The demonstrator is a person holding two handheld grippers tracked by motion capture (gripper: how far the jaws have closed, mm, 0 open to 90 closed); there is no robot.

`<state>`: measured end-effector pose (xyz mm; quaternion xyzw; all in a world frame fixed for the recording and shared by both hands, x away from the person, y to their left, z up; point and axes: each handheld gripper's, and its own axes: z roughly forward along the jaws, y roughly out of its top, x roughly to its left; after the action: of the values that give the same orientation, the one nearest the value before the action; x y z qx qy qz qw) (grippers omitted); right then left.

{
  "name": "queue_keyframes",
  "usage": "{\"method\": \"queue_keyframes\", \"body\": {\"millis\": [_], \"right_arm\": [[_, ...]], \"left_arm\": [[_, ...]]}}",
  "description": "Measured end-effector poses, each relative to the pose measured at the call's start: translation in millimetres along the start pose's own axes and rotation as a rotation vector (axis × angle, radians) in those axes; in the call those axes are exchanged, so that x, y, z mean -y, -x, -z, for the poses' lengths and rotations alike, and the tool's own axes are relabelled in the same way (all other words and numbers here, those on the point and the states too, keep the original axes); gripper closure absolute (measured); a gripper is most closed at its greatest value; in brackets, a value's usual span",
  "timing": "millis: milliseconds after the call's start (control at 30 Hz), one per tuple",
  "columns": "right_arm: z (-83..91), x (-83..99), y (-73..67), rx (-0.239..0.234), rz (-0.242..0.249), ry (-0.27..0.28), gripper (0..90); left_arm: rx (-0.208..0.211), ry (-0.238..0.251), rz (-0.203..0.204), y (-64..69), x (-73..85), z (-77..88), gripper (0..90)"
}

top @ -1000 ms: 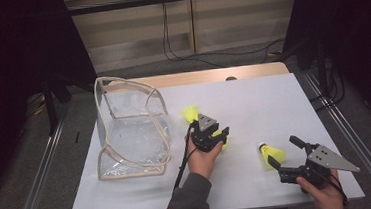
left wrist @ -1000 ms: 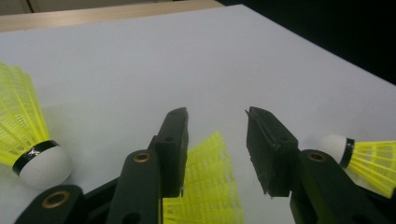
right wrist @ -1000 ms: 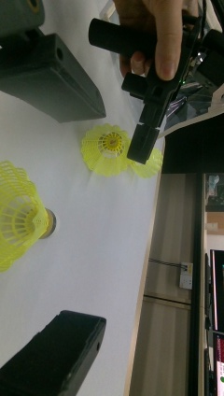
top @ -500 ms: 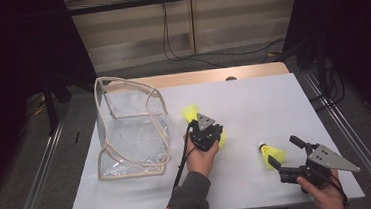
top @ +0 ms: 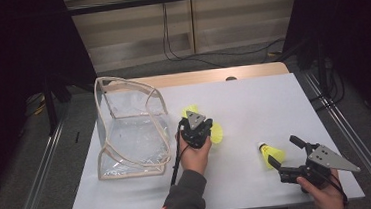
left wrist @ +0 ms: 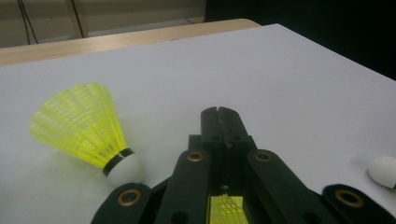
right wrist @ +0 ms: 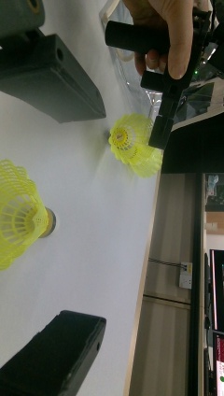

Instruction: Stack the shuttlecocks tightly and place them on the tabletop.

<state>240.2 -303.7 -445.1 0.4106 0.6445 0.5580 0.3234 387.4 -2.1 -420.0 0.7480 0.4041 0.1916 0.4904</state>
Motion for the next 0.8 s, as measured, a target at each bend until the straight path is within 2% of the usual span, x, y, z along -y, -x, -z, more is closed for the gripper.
{"method": "queue_keyframes", "body": {"millis": [100,333,533,800], "right_arm": [[-0.1,0.0,0.0,0.0,0.0,0.0,1.6],[0.0,0.0,-0.1,0.0,0.0,0.001,1.5],[0.0,-0.1,-0.1,0.001,0.001,0.001,1.5],[0.1,0.1,0.0,0.001,-0.001,0.002,1.5]], "left_arm": [[-0.023,0.009,-0.003,-3.5,-0.8,2.4,90.0],[-0.059,0.033,0.032,-12.2,-2.6,7.2,90.0],[-0.099,0.047,0.047,-18.1,-4.2,10.2,90.0],[-0.148,0.047,0.036,-22.6,-4.9,11.5,90.0]]}}
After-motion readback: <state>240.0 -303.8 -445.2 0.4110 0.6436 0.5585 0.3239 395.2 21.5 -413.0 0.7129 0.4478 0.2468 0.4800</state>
